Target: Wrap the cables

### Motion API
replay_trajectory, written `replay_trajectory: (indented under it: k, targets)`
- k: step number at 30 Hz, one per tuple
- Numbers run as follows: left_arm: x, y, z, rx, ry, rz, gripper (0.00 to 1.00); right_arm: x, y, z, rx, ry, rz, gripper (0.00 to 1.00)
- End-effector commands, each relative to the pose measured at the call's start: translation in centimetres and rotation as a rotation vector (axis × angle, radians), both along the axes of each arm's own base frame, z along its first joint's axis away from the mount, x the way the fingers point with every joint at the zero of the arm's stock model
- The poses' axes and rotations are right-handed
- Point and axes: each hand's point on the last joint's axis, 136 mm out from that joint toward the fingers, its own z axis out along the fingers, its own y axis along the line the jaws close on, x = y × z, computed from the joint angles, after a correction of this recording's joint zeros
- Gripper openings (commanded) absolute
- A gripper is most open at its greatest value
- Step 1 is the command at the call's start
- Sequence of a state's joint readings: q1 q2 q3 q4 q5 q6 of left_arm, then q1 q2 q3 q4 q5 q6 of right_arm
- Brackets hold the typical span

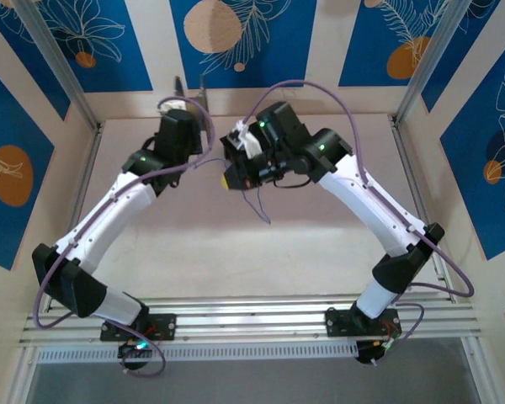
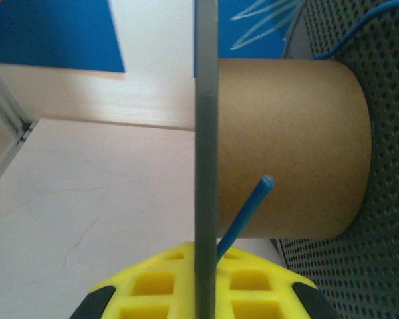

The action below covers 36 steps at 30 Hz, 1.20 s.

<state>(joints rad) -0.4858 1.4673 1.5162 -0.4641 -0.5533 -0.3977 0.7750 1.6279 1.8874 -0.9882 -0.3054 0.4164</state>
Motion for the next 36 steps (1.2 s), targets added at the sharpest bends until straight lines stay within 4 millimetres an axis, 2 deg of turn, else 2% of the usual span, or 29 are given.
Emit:
replay_trajectory:
  k: [1,6,9,14,19,25,28,31,36]
  targets:
    - [1.5,2.1,4.2,-0.261,-0.089,0.048,0.0,-1.0,-2.3,-4.9,-0.143,0.062,-0.016,0.0]
    - [2.6,5.5,5.1,-0.445,-0.087,0.063,0.0,-1.2,-4.5,-9.4,-0.194,0.131,-0.07,0.0]
    - [2.8,6.8,6.1,-0.506,-0.095,0.058,0.0,-1.1,-5.7,-11.3,-0.209,0.169,-0.102,0.0]
    - [3.6,8.2,6.7,-0.651,-0.103,0.03,0.0,-1.2,-6.9,-13.6,-0.215,0.216,-0.127,0.0]
    - [4.2,8.7,7.3,-0.766,-0.109,-0.005,0.0,-1.1,-8.3,-16.1,-0.253,0.253,-0.157,0.0]
    - [3.9,8.8,8.7,-0.819,-0.129,-0.054,0.0,-0.1,-11.2,-19.1,-0.31,0.311,-0.246,0.0]
    - [3.5,8.7,9.6,-0.839,-0.138,-0.091,0.0,0.7,-12.9,-19.9,-0.333,0.337,-0.315,0.0]
    - [3.2,7.8,10.5,-0.856,-0.137,-0.155,0.0,1.5,-13.9,-19.8,-0.329,0.344,-0.361,0.0]
    - [1.8,4.5,11.3,-0.887,-0.082,-0.366,0.0,3.1,-15.0,-18.6,-0.303,0.327,-0.41,0.0]
